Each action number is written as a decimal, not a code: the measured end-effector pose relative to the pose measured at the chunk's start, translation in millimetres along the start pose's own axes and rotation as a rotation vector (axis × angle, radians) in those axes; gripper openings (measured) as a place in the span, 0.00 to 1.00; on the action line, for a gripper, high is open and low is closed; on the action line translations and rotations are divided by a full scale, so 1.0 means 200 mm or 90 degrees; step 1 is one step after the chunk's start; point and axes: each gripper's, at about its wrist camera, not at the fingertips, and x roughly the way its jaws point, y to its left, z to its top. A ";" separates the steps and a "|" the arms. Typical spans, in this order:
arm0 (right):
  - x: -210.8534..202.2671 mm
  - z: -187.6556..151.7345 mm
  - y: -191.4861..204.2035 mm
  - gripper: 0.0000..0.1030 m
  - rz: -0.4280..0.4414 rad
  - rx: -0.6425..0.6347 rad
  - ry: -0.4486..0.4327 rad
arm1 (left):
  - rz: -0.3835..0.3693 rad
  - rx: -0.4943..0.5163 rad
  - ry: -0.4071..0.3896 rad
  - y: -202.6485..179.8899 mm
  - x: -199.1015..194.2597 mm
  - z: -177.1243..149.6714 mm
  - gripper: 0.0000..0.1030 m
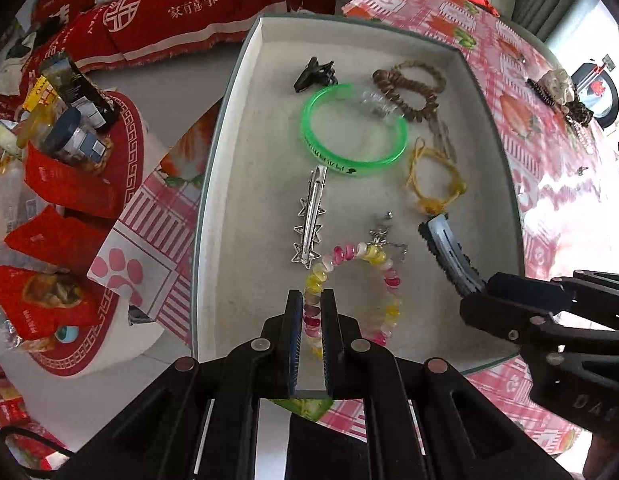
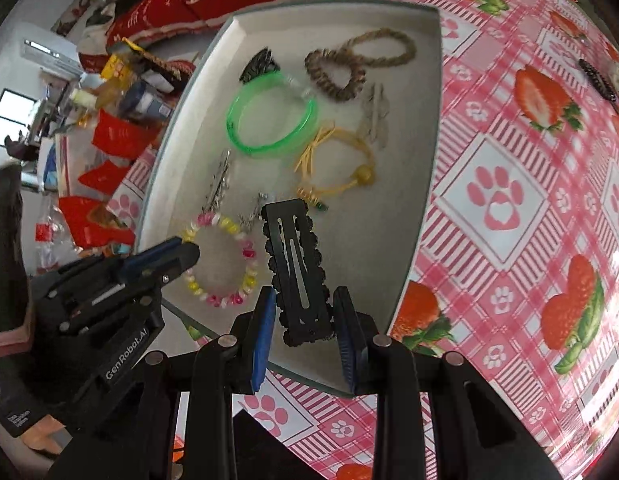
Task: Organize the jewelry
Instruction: 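Carry beaded bracelet with left tool into white box while right tool carries black clip, open both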
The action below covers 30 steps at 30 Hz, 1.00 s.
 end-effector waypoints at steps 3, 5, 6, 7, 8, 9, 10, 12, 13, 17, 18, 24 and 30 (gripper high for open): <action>0.06 0.01 0.00 0.31 -0.011 0.003 0.011 | 0.004 0.001 0.006 0.00 0.02 0.01 0.15; 0.09 0.02 -0.01 0.31 -0.018 0.008 0.018 | 0.008 0.003 0.007 0.00 0.03 0.01 0.15; 0.11 0.02 -0.02 0.31 -0.019 0.010 0.021 | 0.012 0.006 0.007 0.00 0.03 0.01 0.15; 0.11 0.02 -0.02 0.31 -0.020 0.012 0.024 | 0.013 0.009 0.007 0.00 0.04 0.01 0.15; 0.12 0.02 -0.03 0.31 -0.021 0.013 0.027 | 0.015 0.011 0.008 -0.01 0.04 0.01 0.15; 0.13 0.02 -0.03 0.31 -0.019 0.014 0.030 | 0.016 0.013 0.011 -0.01 0.04 0.01 0.15; 0.13 0.03 -0.03 0.32 -0.017 0.014 0.029 | 0.016 0.014 0.013 -0.01 0.05 0.00 0.15; 0.14 0.02 -0.01 0.32 -0.019 0.012 0.030 | 0.016 0.014 0.018 -0.01 0.05 0.00 0.15; 0.14 0.03 -0.01 0.32 -0.019 0.012 0.032 | 0.017 0.014 0.020 -0.01 0.06 0.00 0.15; 0.15 0.04 0.00 0.36 -0.007 0.022 0.037 | 0.021 0.018 0.023 -0.02 0.06 0.00 0.15; 0.15 0.04 -0.01 0.37 -0.006 0.024 0.036 | 0.022 0.019 0.025 -0.02 0.06 0.00 0.15; 0.14 0.03 -0.03 0.38 0.000 0.023 0.036 | 0.024 0.016 0.031 -0.01 0.07 0.00 0.15; 0.10 0.03 -0.03 0.43 0.006 0.026 0.030 | 0.029 0.018 0.028 -0.02 0.06 0.00 0.15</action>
